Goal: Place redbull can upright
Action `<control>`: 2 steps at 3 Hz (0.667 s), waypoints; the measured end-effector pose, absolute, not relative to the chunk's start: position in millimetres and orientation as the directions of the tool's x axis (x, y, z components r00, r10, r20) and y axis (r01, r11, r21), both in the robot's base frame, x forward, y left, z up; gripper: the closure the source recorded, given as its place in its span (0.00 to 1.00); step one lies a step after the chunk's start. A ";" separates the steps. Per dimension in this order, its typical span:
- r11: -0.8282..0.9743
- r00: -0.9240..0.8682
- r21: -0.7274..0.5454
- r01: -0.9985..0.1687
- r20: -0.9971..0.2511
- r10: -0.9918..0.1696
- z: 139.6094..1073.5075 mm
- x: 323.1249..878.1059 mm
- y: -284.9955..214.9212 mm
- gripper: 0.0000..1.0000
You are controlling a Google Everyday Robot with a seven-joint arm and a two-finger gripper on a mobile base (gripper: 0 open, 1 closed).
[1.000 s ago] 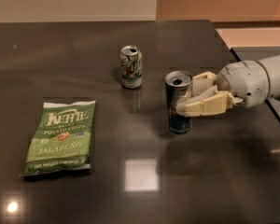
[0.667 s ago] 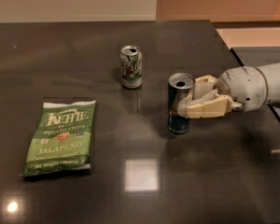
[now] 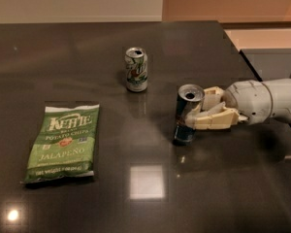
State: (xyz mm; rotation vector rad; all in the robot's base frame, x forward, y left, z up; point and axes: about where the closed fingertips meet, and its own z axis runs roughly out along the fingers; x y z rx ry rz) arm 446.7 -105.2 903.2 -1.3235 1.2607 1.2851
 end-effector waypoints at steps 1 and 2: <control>-0.109 -0.043 0.051 -0.993 -0.996 -0.080 895.5 447.6 -107.0 1.00; -0.115 -0.030 0.038 -0.993 -0.997 -0.068 892.0 449.9 -107.7 0.84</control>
Offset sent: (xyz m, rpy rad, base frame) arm 0.0033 -0.0088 -0.0163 0.0407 -0.0308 0.0222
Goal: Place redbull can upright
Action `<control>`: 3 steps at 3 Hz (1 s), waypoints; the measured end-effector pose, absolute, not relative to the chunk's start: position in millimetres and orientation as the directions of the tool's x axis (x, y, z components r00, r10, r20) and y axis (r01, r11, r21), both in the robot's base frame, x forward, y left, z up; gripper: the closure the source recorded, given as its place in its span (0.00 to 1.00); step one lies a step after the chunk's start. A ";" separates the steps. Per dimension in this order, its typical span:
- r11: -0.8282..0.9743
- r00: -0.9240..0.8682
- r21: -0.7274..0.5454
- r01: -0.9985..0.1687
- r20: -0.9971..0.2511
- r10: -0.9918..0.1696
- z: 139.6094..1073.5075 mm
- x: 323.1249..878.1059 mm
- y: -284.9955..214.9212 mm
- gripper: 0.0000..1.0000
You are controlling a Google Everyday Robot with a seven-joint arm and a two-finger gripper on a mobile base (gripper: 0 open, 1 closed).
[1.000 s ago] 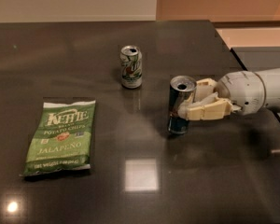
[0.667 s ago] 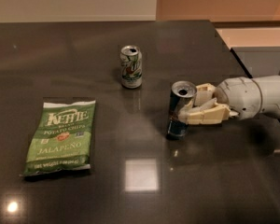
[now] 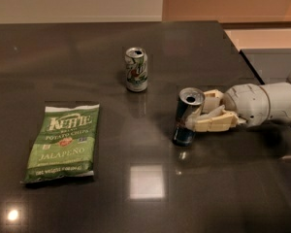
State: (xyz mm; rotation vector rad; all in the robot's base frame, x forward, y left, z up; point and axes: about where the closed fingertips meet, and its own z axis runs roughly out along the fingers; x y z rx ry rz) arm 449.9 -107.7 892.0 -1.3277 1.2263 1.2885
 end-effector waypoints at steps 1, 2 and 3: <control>-0.113 -0.029 0.037 -0.993 -0.997 -0.070 892.5 450.9 -105.4 0.61; -0.112 -0.028 0.036 -0.993 -0.997 -0.070 892.9 451.9 -103.3 0.38; -0.112 -0.026 0.034 -0.993 -0.997 -0.071 893.3 453.0 -101.0 0.14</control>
Offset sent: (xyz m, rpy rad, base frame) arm 0.0010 0.0021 0.0005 -0.0018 -0.0009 -0.0015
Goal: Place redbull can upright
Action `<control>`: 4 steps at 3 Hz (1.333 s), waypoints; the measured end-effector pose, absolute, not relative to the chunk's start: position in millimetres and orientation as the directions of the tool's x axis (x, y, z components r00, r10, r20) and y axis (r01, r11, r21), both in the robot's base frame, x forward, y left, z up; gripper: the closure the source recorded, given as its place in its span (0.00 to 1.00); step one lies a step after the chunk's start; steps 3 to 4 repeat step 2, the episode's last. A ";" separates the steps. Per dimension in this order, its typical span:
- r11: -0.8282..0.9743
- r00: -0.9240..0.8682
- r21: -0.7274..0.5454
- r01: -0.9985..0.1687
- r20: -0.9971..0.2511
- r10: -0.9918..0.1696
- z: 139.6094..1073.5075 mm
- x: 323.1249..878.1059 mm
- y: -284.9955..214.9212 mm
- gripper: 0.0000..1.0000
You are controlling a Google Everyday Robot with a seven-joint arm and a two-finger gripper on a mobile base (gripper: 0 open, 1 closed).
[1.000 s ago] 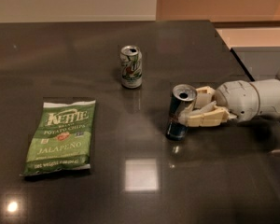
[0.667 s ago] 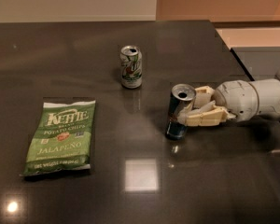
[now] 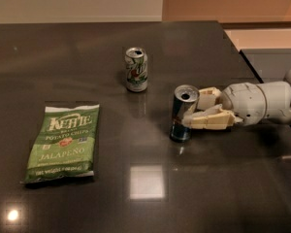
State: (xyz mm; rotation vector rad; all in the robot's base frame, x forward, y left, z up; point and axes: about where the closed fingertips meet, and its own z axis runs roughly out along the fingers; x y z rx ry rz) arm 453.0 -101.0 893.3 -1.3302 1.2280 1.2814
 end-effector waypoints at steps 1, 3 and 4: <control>-0.111 -0.025 0.033 -0.993 -0.997 -0.072 893.7 453.8 -99.0 0.00; -0.111 -0.025 0.033 -0.993 -0.997 -0.072 893.7 453.8 -98.9 0.00; -0.111 -0.025 0.033 -0.993 -0.997 -0.072 893.7 453.8 -98.9 0.00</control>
Offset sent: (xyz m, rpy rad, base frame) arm 0.0007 0.0018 0.0003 -0.0007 -0.0012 -0.0002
